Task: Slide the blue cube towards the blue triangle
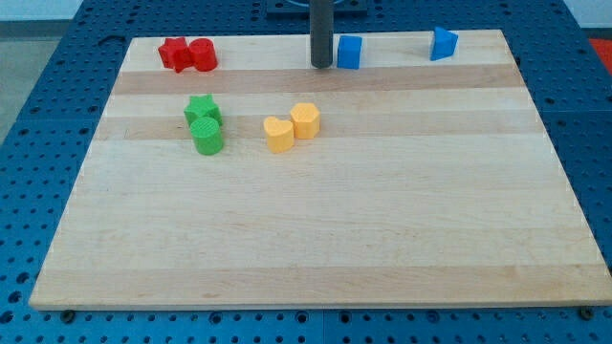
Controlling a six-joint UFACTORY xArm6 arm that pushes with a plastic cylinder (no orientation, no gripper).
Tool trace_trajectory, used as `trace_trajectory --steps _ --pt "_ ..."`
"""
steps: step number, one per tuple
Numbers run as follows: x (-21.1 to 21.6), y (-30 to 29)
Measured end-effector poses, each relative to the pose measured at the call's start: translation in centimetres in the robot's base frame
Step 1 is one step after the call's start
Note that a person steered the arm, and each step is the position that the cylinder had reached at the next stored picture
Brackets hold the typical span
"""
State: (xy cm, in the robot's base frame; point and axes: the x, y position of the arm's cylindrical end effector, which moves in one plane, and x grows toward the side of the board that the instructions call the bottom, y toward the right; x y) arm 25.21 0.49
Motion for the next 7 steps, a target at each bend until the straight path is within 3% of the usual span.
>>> trace_trajectory --steps 7 --pt "-1.4 3.5"
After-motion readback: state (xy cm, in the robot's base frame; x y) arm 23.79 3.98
